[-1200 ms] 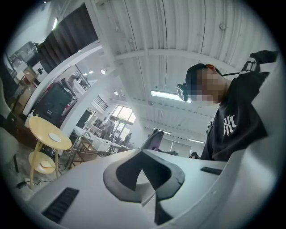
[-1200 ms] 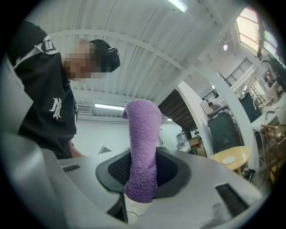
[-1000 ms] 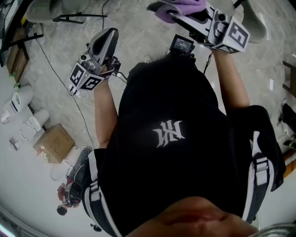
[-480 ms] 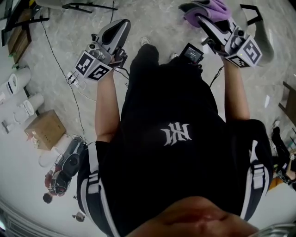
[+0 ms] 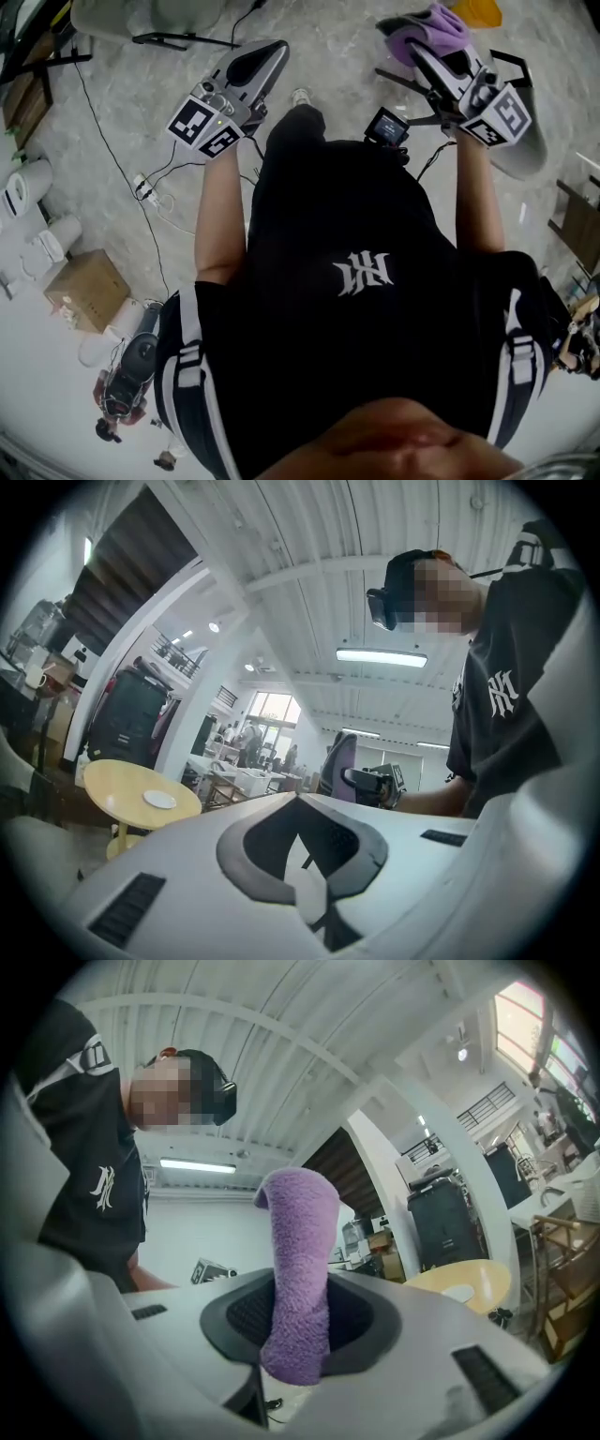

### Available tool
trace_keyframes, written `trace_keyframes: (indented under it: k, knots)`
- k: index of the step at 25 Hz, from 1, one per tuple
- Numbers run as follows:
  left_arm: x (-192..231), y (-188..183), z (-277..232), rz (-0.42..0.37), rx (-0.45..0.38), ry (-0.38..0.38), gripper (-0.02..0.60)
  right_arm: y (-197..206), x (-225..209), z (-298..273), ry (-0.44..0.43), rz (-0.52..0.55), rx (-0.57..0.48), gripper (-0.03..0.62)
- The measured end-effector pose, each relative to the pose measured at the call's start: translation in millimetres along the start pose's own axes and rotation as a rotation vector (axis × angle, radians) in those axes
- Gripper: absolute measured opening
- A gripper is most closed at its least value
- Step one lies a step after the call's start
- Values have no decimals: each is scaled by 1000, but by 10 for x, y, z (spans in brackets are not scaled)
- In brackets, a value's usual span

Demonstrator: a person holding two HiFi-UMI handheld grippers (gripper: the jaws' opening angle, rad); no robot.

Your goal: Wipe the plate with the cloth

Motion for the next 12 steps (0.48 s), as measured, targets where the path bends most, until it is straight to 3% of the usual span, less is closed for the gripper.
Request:
trace_keyframes:
  k: [12]
  knots:
    - [409,-183,-69,-70,48,114,2,-204,170,-246,98,91,-37,107]
Point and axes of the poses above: the fingertips, and each gripper's own axes: z backward along the fingers, x to its left, y out of its underside, the point moved 8 cm from there along z, backward along the fingers, and after that the axes turned 2 degrees about y, right-handed, at the moved point
